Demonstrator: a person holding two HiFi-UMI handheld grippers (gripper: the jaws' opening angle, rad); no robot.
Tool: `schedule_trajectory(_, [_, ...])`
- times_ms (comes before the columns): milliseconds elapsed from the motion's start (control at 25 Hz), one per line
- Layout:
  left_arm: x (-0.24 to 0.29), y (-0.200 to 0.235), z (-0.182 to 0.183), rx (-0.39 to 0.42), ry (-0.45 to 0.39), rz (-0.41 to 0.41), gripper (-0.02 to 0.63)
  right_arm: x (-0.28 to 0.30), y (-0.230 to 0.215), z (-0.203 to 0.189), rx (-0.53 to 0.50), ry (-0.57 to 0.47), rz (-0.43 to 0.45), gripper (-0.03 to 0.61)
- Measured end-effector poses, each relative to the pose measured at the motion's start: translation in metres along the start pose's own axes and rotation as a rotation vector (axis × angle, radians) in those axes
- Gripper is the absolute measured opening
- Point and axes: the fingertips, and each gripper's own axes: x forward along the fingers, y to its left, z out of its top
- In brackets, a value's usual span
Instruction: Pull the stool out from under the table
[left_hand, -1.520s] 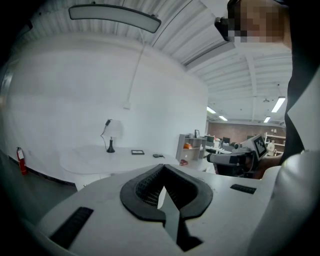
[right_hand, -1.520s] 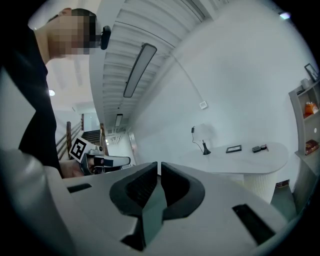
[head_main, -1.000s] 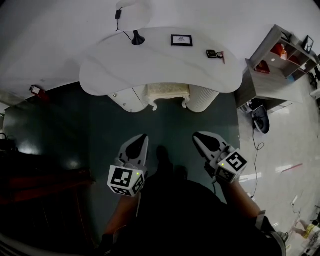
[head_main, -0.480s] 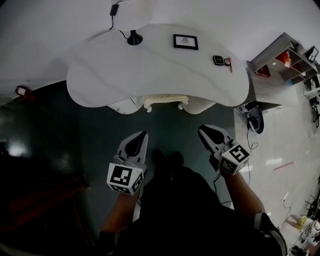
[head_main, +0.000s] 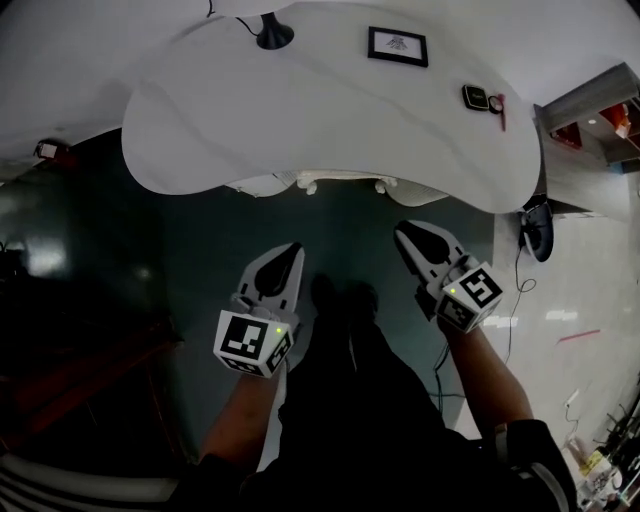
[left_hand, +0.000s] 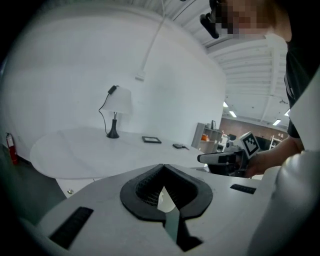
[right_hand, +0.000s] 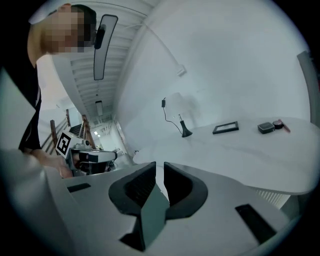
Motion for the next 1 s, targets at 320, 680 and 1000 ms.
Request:
schedule_trajectory(320, [0.043, 0.034, -0.067, -0.038, 0.059, 0.003, 0.012, 0.033, -0.039, -0.054, 0.041, -0.014, -0.042, 0.020])
schedule_trajectory(680, [0.101, 0.090, -0.132, -0.018, 0.025, 0.040, 0.012, 0.092, -0.063, -0.108, 0.032, -0.035, -0.027, 0.020])
schedule_trajectory(1000, [0.140, 0.120, -0.190, 0.029, -0.029, 0.024, 0.014, 0.109, -0.138, -0.183, 0.001, 0.029, -0.143, 0.020])
